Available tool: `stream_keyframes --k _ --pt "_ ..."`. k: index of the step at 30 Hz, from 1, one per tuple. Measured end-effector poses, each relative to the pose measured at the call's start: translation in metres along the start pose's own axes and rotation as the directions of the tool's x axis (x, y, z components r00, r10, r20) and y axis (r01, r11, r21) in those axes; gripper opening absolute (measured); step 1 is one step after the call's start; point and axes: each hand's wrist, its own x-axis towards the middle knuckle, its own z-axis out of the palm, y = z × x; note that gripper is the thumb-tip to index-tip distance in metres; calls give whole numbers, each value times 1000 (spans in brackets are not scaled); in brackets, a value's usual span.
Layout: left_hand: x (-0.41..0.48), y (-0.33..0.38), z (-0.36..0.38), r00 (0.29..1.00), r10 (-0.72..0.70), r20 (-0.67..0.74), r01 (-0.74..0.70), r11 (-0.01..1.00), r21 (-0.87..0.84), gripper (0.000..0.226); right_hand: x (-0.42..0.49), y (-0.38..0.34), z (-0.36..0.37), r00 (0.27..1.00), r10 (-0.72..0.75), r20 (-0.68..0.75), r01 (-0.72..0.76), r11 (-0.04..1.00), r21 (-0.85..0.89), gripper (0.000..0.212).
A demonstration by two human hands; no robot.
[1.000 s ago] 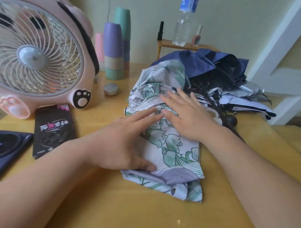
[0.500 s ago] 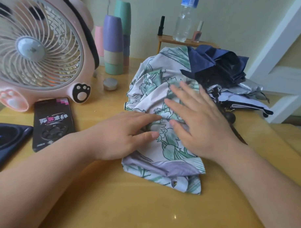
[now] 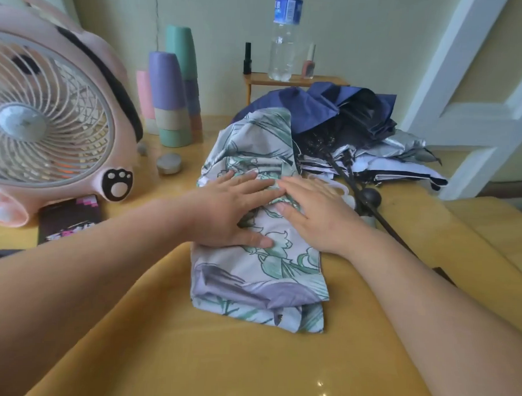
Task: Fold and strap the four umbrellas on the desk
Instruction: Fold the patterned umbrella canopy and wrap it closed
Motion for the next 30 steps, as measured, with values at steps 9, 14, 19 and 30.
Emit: stream_keyframes --k 9,14,19,30 --pt "1 27 2 993 -113 32 112 993 37 119 -116 -68 -58 901 418 116 -412 741 530 24" --pt "0 34 9 993 -115 -11 115 990 86 127 -144 -89 -18 899 434 58 -333 591 735 29" --pt "-4 31 14 994 -104 -32 105 994 36 122 -158 -88 -16 879 464 107 -337 447 829 26" --pt "-2 29 10 993 -121 -4 120 992 -27 120 -179 -120 -31 749 663 10 -418 459 784 18"
